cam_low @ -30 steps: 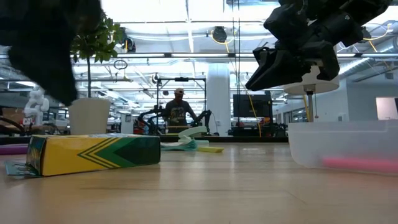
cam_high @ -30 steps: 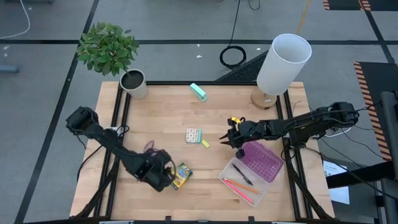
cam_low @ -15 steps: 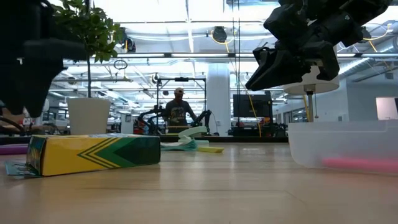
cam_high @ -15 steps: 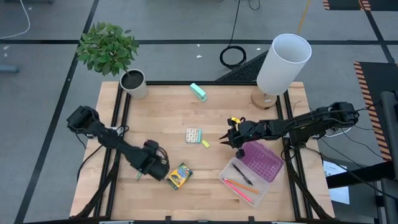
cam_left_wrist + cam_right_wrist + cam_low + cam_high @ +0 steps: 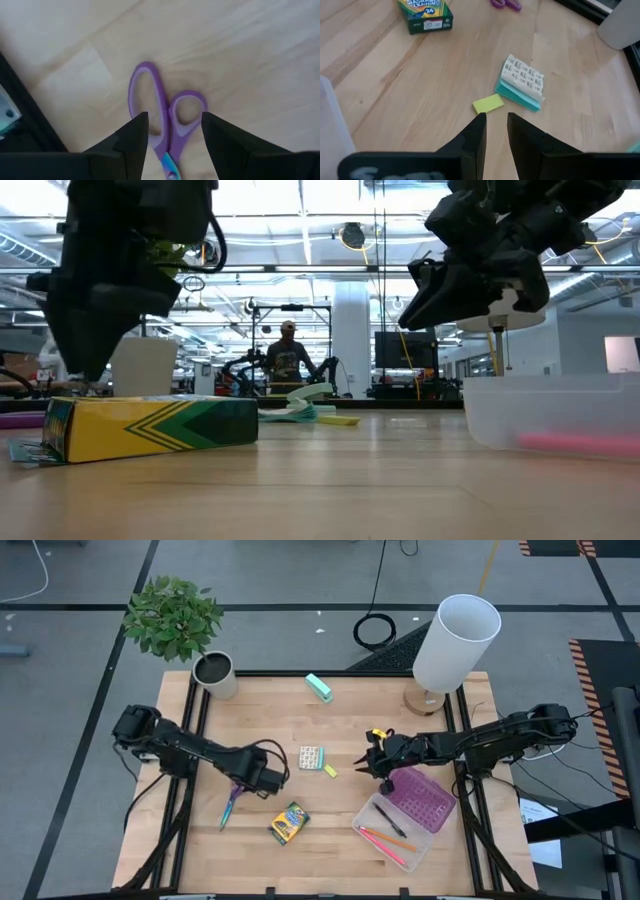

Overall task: Pack school essentials
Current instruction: Put the violet scissors into the violet supply box

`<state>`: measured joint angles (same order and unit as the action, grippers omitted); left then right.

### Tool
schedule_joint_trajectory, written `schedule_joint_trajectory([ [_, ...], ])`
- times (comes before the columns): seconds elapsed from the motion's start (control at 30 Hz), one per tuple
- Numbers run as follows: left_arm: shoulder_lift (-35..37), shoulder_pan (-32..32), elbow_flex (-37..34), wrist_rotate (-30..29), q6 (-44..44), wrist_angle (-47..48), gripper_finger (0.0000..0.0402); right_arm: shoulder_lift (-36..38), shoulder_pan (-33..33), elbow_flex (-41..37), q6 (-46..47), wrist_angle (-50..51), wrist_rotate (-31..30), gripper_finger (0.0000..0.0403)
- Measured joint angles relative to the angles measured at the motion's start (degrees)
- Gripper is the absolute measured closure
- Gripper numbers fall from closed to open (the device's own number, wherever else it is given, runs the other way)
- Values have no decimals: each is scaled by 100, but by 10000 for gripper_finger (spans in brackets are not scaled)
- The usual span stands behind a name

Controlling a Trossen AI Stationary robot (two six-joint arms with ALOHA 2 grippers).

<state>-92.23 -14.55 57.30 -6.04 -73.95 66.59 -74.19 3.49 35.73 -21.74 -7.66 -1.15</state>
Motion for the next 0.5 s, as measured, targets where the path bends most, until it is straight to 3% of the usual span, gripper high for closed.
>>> schedule_joint_trajectory([
  [0.17, 2, -4, -388, 122, 189, -689, 213, 0, 0, 0, 108, 110, 2, 332],
  [0.5, 2, -25, -686, 154, 163, -734, 213, 0, 0, 0, 328, 146, 299, 332],
])
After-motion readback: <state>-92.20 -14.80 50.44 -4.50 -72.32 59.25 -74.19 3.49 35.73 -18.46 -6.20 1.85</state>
